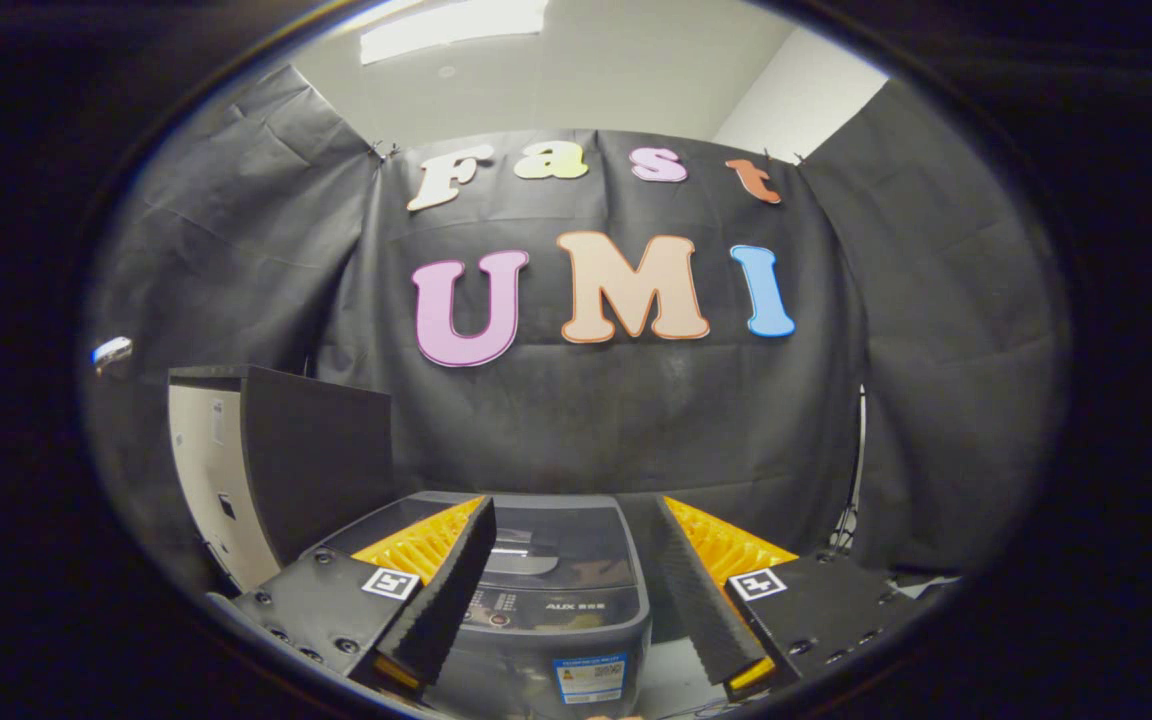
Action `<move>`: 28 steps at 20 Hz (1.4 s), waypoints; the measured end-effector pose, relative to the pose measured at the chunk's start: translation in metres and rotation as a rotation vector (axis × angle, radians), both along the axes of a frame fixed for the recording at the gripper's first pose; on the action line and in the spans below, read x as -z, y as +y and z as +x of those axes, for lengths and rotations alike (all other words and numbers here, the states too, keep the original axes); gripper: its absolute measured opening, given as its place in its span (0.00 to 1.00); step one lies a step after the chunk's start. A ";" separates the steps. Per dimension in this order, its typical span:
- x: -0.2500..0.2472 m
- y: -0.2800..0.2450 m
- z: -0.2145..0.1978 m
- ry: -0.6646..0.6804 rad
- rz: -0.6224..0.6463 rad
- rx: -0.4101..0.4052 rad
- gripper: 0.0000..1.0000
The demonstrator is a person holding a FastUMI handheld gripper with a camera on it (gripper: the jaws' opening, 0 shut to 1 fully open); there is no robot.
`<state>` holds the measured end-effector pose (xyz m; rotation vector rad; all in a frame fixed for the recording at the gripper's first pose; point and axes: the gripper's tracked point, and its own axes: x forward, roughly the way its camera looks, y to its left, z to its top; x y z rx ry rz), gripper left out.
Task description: Put the clothes into the washing machine and then close the washing machine lid.
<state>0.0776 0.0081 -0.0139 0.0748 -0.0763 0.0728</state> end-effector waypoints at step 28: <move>0.079 -0.001 -0.017 0.147 0.043 0.023 0.97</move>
